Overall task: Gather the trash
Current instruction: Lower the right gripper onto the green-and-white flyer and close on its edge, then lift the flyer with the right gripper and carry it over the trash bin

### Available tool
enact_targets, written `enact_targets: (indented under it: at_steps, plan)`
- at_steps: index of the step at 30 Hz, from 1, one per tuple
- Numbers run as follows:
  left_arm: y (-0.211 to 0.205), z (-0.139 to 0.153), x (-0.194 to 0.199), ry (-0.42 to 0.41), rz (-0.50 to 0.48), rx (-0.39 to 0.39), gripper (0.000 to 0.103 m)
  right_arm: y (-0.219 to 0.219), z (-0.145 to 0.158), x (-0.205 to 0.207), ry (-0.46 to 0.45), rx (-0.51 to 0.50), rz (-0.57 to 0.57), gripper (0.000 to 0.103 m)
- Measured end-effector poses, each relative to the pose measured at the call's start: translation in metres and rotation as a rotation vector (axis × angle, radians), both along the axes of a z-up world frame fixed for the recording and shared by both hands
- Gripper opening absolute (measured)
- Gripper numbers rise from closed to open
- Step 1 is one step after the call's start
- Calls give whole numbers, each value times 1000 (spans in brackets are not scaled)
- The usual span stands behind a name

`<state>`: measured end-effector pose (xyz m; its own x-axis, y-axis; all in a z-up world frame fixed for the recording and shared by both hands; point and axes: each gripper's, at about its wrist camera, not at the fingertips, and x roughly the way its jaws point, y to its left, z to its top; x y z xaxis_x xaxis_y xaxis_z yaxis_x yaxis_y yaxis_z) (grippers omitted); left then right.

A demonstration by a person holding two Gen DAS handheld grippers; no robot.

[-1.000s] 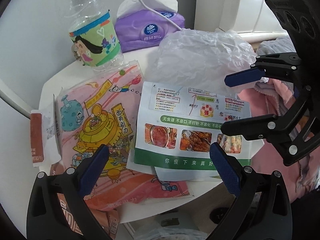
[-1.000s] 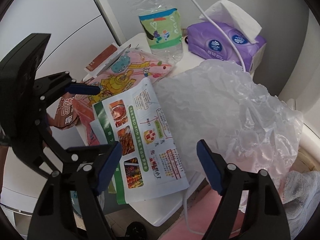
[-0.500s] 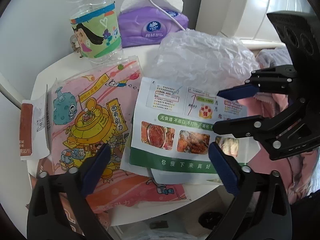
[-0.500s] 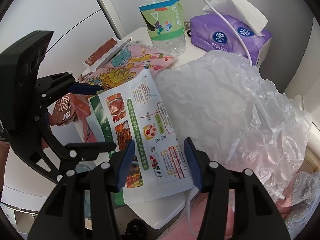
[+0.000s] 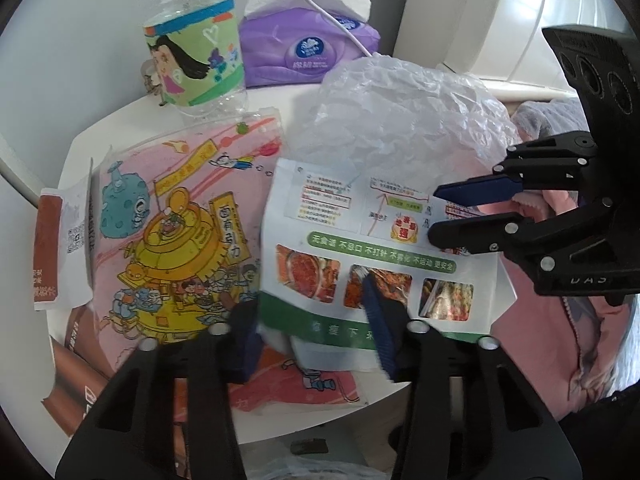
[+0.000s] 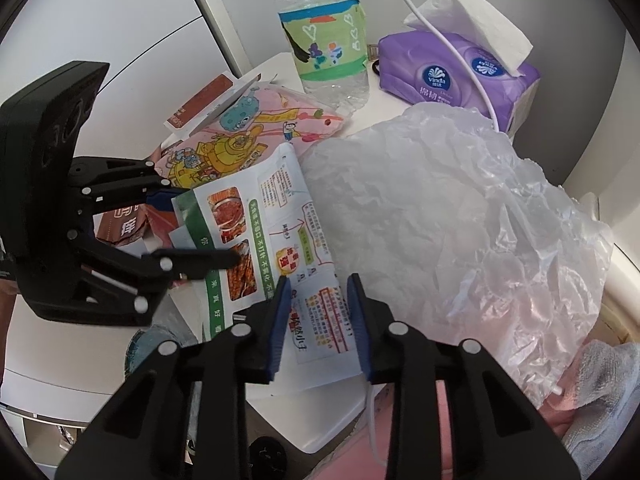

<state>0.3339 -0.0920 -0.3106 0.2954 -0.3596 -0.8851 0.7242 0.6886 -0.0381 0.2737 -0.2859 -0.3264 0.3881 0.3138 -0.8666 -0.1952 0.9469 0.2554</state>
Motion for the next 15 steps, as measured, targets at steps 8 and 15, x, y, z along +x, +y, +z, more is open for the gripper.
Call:
enact_targets:
  at_steps: [8,15]
  plan:
    - [5,8,2,-20,14,-28,5,-2,2,-5,-3,-5,-9,21]
    - [1,13,-3,-64,24,-29,0,0,7,-10,-13,-8,-6,16]
